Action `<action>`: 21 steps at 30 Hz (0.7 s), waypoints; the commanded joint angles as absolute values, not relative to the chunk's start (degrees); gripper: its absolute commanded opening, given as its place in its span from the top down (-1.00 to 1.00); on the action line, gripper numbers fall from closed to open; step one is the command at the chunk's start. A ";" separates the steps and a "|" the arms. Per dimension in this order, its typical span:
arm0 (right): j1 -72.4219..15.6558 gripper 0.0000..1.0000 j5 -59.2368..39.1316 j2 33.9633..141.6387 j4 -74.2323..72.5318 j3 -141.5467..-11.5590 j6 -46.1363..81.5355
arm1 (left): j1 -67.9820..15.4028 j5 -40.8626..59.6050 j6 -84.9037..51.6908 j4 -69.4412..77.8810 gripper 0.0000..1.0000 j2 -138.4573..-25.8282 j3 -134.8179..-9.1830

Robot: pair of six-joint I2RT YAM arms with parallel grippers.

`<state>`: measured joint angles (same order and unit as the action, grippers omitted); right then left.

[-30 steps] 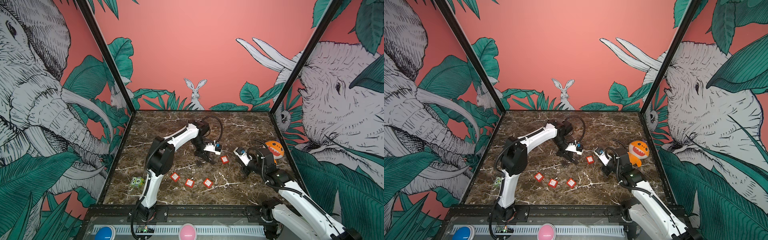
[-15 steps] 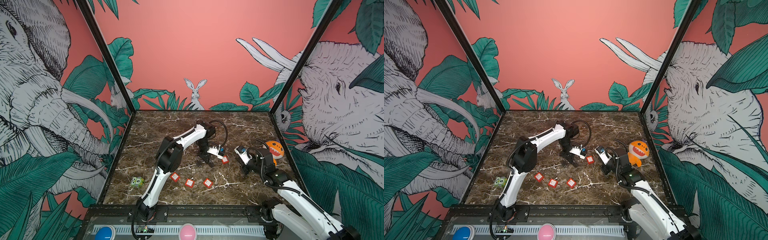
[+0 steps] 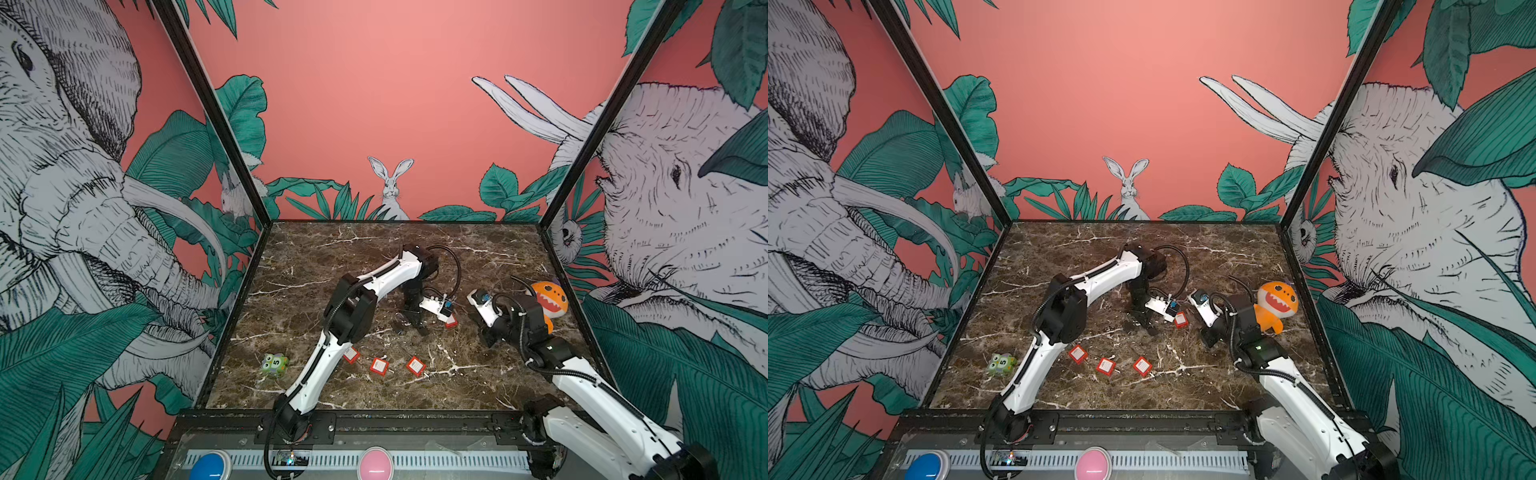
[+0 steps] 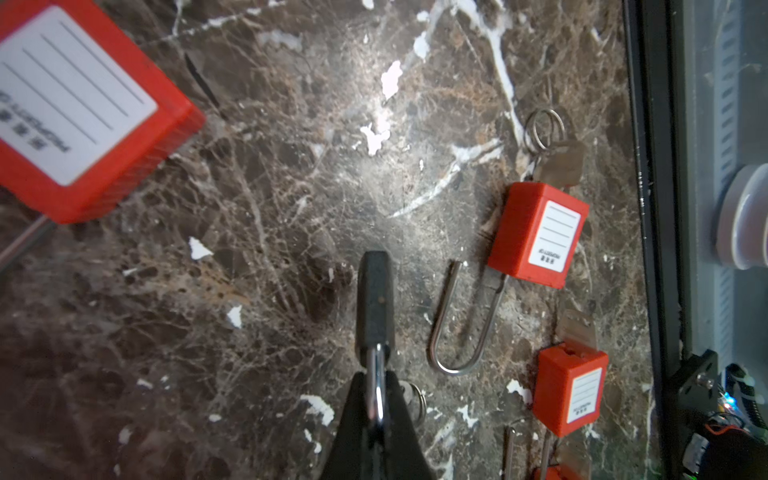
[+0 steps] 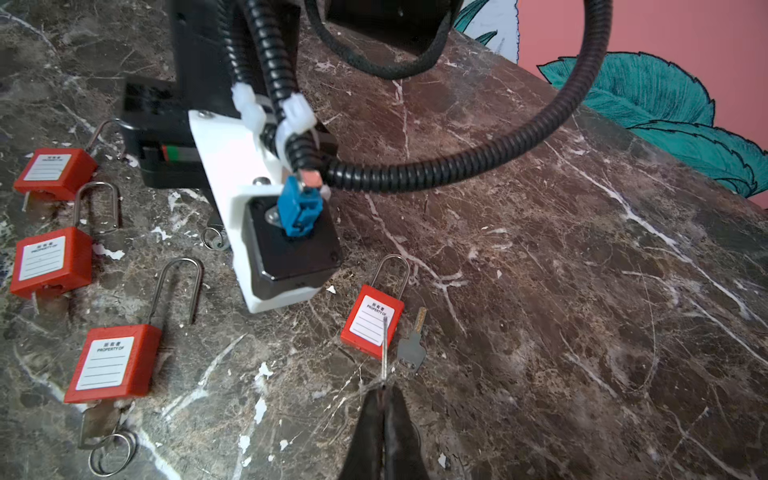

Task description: Lock with the key

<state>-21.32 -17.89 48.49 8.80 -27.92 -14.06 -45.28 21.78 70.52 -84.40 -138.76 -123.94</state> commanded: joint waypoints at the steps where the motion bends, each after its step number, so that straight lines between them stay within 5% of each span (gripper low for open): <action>1: -21.17 1.00 -19.59 47.54 5.38 -26.20 -12.34 | -45.79 21.74 71.59 -86.68 1.00 -138.77 -125.51; 21: -21.18 1.00 -19.99 45.87 1.45 -23.58 -10.46 | -46.76 17.20 68.56 -79.49 0.76 -141.05 -125.78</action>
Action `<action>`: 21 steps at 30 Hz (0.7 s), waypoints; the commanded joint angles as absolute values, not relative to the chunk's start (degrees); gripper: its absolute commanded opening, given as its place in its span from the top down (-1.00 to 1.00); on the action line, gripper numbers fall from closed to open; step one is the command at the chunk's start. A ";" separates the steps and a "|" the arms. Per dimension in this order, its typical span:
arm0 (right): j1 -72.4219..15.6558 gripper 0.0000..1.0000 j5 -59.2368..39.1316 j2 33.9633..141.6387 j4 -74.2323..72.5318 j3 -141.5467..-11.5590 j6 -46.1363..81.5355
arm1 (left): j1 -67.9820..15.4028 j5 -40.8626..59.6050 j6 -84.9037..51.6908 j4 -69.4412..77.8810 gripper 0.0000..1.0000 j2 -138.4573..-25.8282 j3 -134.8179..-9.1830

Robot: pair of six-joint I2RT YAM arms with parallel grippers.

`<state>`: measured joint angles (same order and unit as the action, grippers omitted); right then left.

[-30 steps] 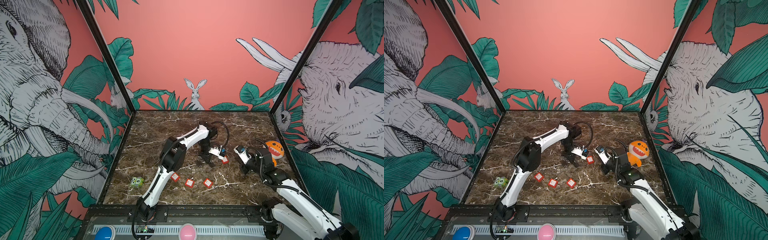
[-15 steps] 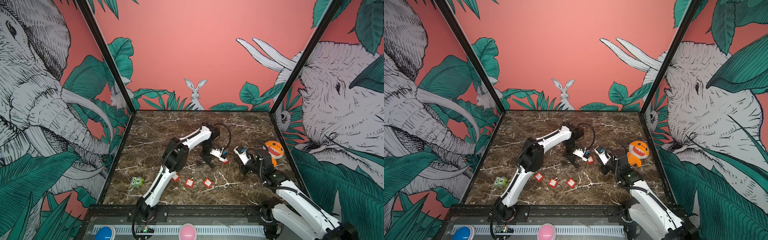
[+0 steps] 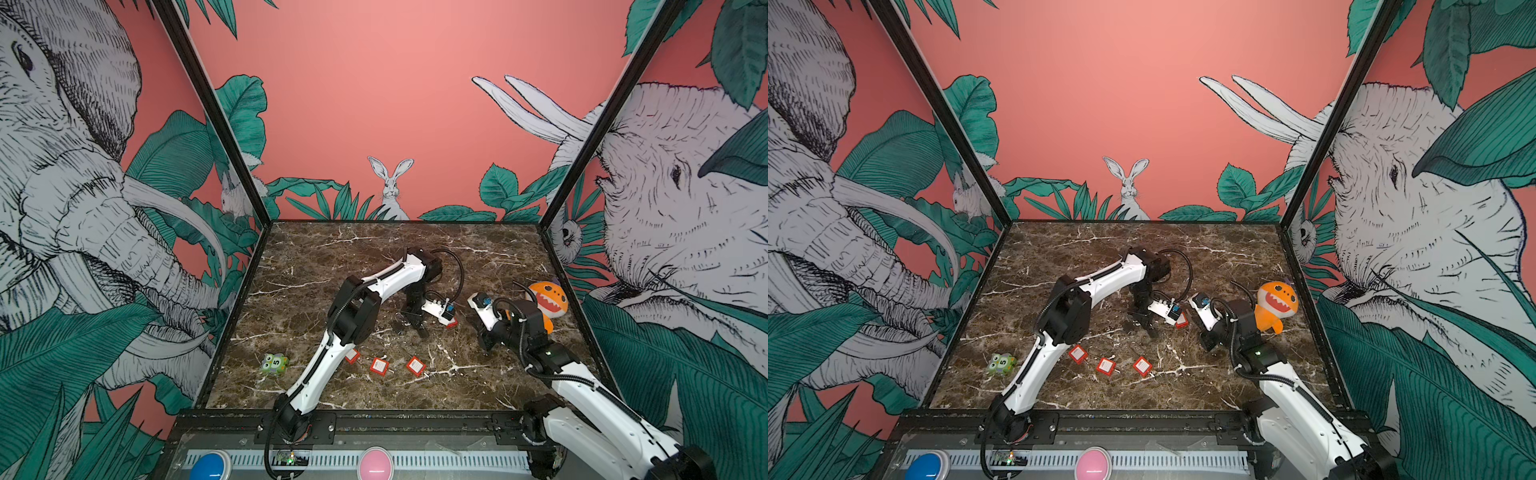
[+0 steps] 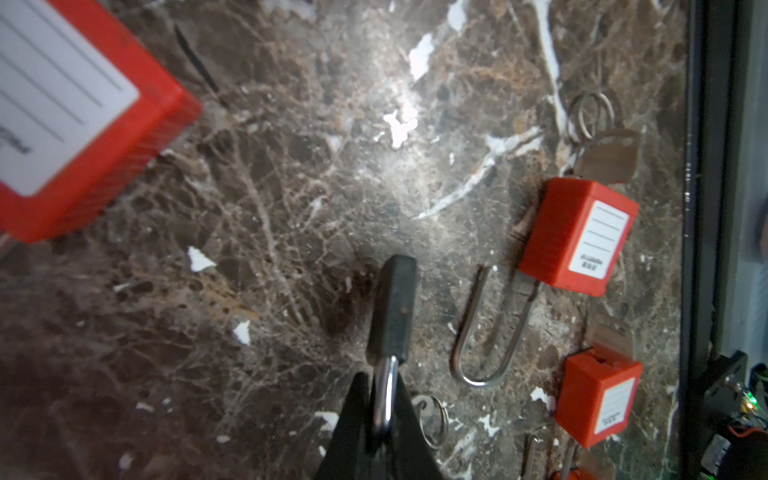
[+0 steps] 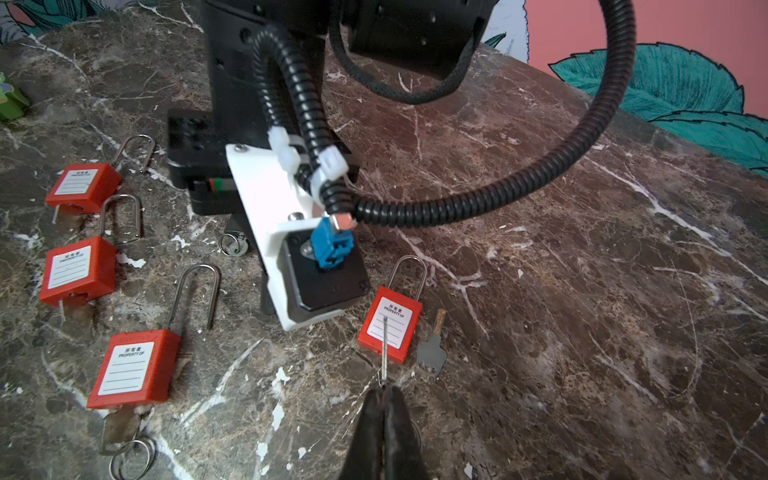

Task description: Lock with the key

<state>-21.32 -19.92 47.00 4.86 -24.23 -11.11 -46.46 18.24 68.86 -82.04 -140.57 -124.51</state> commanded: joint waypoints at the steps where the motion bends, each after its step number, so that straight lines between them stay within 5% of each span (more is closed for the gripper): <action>1: -21.18 1.00 -19.92 45.88 1.41 -23.54 -10.37 | -46.81 17.31 68.66 -79.08 0.75 -141.19 -125.78; 21: -21.18 1.00 -22.23 47.43 -0.35 -23.91 -8.09 | -46.76 15.01 65.71 -70.14 0.41 -141.18 -127.36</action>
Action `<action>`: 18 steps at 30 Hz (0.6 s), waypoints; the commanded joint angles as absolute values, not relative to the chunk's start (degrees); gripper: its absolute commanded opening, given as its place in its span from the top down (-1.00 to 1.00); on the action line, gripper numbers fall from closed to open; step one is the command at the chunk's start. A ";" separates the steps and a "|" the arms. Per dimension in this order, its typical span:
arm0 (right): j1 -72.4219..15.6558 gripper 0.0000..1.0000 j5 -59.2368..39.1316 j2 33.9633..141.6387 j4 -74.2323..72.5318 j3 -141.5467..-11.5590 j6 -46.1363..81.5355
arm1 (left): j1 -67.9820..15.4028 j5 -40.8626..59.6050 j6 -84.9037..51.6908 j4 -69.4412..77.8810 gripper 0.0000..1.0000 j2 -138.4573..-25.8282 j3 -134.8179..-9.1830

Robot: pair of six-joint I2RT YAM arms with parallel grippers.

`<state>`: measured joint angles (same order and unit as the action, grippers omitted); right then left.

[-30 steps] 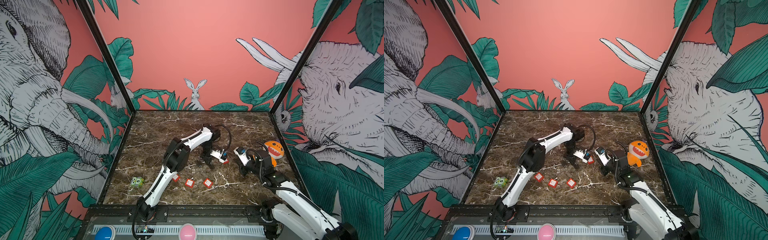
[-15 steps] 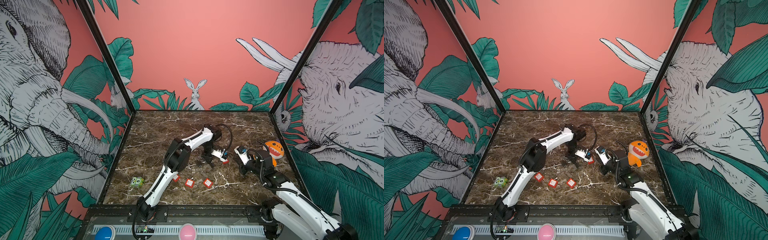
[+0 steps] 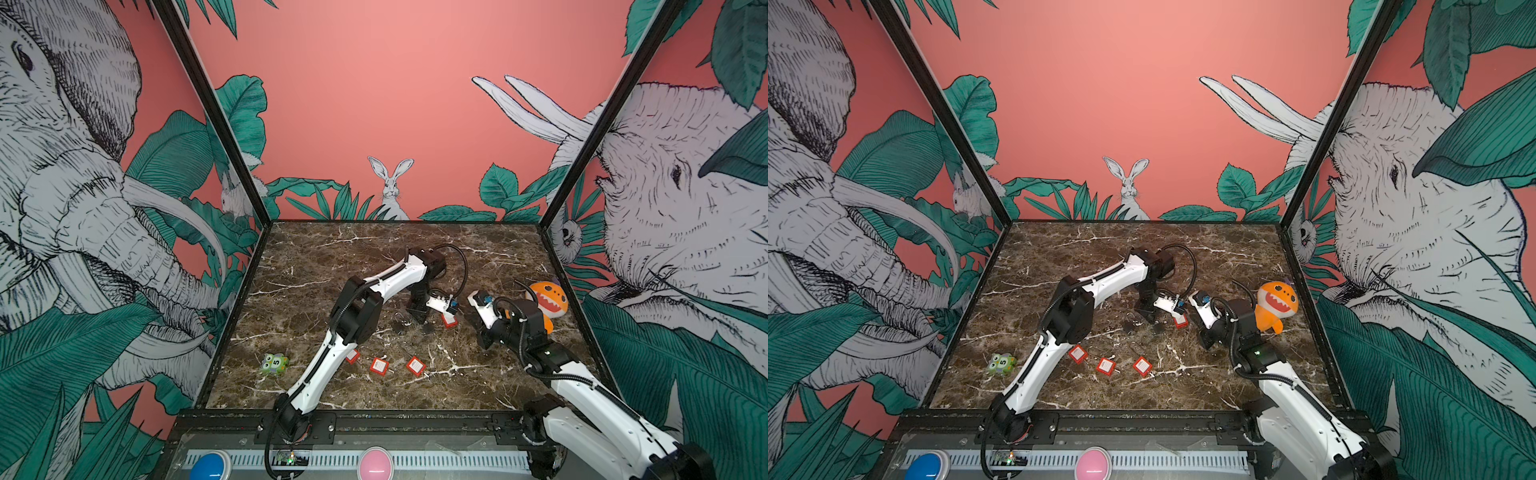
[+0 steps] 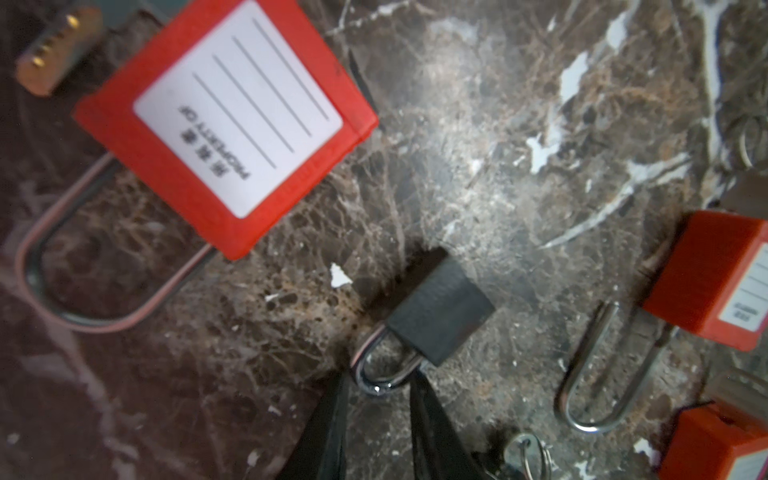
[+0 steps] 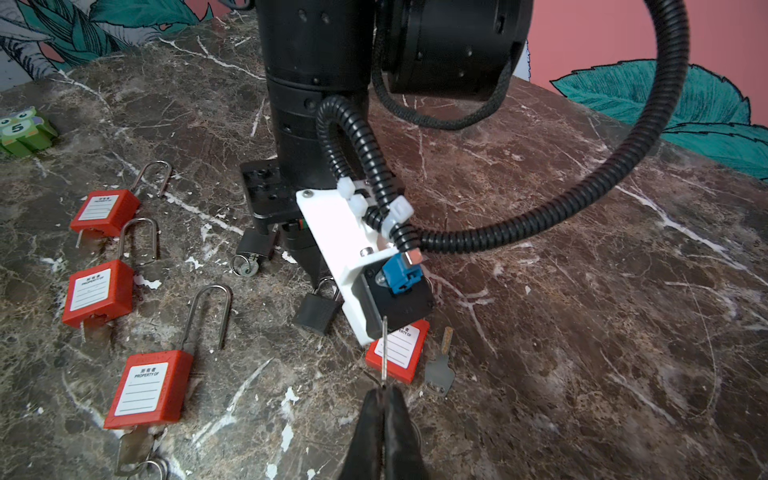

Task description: Lock with the key

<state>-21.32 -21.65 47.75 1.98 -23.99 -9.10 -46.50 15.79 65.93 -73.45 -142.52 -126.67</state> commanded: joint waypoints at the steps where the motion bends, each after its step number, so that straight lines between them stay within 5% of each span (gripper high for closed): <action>1: -21.18 1.00 -22.02 47.08 -0.29 -24.06 -7.93 | -46.72 15.36 65.67 -69.47 0.39 -140.93 -127.27; 10: -21.17 1.00 -20.66 44.63 -0.86 -23.90 -5.63 | -44.75 19.23 62.84 -65.76 0.35 -137.43 -124.85; 18: -21.95 1.00 -20.33 49.99 1.93 -26.50 -0.09 | -38.89 23.33 53.09 -49.77 0.33 -124.09 -108.57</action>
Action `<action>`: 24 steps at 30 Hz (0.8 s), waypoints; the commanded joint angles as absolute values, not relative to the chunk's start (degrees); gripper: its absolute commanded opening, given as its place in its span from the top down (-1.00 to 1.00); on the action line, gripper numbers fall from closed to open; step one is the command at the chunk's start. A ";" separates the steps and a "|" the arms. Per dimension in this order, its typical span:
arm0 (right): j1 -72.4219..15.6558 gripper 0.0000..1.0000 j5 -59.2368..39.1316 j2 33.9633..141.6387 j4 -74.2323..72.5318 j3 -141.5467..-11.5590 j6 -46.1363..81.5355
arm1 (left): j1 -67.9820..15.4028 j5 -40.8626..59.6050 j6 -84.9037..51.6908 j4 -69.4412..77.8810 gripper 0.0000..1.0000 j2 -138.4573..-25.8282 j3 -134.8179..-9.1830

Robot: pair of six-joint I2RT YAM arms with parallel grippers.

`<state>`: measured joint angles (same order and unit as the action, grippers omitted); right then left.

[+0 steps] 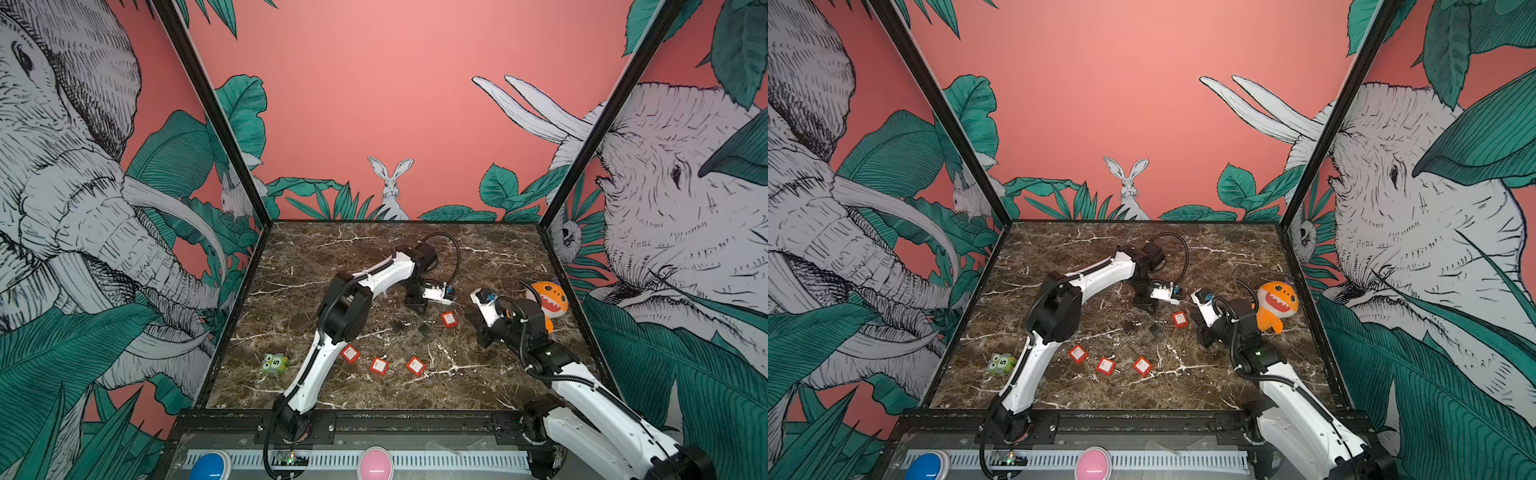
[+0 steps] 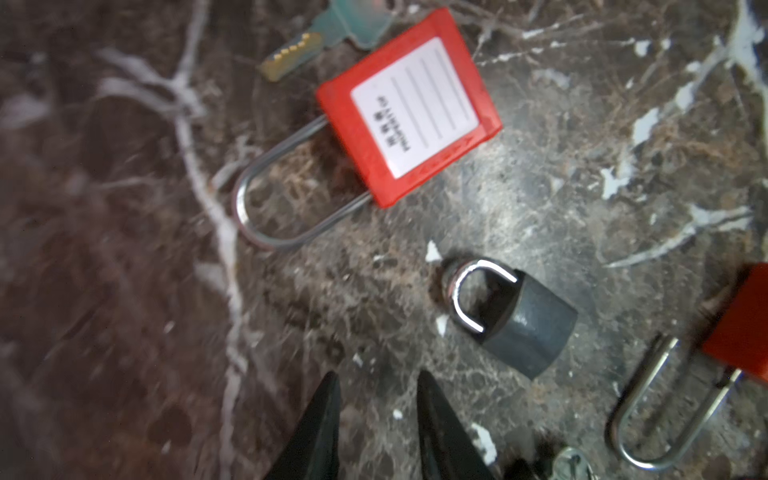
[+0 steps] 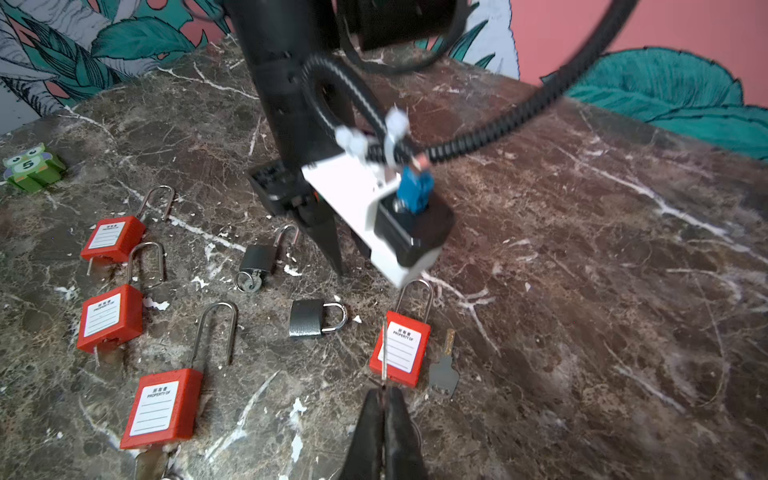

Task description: Lock with the key

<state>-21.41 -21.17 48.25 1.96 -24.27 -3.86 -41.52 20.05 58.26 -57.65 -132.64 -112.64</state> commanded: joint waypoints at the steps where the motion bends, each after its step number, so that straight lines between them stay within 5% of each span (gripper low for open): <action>1: -22.44 1.00 -19.81 51.15 1.85 -26.69 1.59 | -37.69 23.79 50.26 -45.99 0.34 -121.99 -105.56; 11: -35.18 1.00 -9.75 68.34 5.86 -32.65 15.83 | -28.44 29.75 26.46 -12.88 0.33 -105.08 -79.62; 24: -40.18 1.00 -3.76 82.84 7.53 -38.22 28.18 | -26.74 29.96 26.02 -13.64 0.31 -101.48 -74.75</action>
